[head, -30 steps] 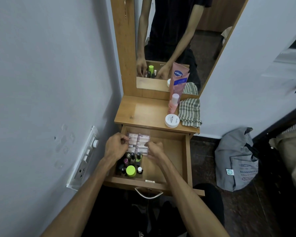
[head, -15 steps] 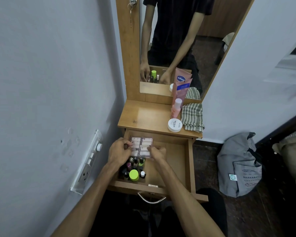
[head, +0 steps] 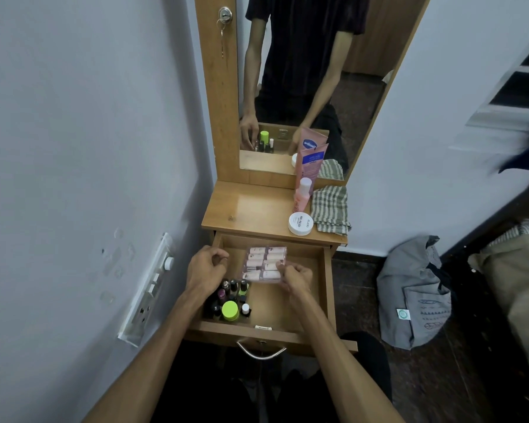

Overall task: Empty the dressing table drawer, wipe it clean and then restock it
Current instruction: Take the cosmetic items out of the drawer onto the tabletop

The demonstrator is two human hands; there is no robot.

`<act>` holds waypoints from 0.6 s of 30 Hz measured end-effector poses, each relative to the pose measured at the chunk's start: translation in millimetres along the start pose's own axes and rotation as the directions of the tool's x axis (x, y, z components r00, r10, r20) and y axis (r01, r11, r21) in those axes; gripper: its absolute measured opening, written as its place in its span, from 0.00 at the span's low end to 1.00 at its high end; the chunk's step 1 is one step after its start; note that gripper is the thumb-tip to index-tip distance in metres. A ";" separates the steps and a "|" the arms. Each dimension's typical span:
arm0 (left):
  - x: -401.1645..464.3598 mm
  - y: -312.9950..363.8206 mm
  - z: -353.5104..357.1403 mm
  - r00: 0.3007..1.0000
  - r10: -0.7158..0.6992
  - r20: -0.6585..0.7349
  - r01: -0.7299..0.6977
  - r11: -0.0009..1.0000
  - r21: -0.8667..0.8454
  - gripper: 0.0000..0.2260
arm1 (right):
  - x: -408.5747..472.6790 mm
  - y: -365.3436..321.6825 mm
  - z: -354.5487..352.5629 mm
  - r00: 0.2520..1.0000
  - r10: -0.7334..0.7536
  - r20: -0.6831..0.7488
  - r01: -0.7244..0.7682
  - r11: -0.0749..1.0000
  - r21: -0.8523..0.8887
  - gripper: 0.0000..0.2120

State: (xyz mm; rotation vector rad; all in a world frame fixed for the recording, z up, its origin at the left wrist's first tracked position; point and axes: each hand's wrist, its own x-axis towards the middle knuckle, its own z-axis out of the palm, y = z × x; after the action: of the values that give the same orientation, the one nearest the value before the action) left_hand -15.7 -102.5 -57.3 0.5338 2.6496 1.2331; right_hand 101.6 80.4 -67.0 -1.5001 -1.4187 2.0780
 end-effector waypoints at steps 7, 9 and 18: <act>-9.8 16.2 0.6 1.000 0.019 -0.022 -0.020 0.999 -0.048 0.07 | -18.9 0.1 -37.1 0.996 -0.084 -0.044 0.082 0.996 -0.035 0.11; -13.1 24.0 -0.2 0.999 0.034 -0.034 -0.037 0.996 -0.076 0.08 | -27.4 -0.6 -47.4 0.995 -0.092 -0.049 0.091 0.996 -0.011 0.12; -17.2 55.9 0.7 0.999 0.032 0.042 -0.025 0.985 -0.172 0.06 | -59.9 -32.8 -65.3 0.987 -0.160 -0.004 0.160 0.985 0.065 0.07</act>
State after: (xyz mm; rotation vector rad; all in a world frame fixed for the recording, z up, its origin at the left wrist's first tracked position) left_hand 14.3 -75.5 -14.9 0.5652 2.4776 1.4233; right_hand 171.5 96.3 -5.3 -1.3147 -1.4080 2.0088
